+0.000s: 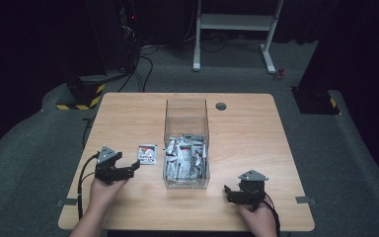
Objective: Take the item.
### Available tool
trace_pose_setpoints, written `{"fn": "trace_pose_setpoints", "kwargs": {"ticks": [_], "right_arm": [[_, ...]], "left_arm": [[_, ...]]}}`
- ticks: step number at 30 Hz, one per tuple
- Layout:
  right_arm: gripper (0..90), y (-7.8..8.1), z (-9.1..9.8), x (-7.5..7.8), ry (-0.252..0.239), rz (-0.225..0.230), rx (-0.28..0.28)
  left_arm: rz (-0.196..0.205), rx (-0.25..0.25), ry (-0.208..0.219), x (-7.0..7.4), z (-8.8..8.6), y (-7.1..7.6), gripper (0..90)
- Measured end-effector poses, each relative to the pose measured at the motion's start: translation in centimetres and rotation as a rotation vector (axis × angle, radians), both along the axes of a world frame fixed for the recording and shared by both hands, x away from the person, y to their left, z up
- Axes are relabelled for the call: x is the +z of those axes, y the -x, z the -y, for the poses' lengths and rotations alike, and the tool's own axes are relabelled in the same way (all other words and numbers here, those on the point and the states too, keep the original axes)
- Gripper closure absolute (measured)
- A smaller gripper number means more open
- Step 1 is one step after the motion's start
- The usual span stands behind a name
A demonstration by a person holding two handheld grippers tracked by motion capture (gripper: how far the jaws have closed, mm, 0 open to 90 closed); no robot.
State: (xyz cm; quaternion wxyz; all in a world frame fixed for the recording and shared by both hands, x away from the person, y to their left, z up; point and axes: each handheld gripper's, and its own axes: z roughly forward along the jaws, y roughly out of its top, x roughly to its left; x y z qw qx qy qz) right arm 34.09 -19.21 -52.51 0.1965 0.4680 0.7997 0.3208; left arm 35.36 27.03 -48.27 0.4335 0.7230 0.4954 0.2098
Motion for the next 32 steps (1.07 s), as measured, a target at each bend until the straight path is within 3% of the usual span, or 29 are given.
{"fn": "trace_pose_setpoints", "kwargs": {"ticks": [10, 14, 18, 32], "right_arm": [[9.7, 0.0, 0.0, 0.0, 0.0, -0.001, 0.0], [9.7, 0.0, 0.0, 0.0, -0.002, -0.003, -0.002], [9.7, 0.0, 0.0, 0.0, -0.003, -0.002, -0.004], [9.5, 0.1, 0.0, 0.0, -0.005, -0.002, -0.001]], "left_arm": [[-0.077, -0.038, -0.093, -2.1, -1.3, 2.8, 15.1], [-0.116, -0.029, -0.158, -3.8, -1.5, 3.9, 14.7], [-0.117, -0.025, -0.188, -4.5, -1.5, 4.5, 14.1], [-0.103, -0.018, -0.199, -4.7, -1.2, 4.9, 12.6]]}}
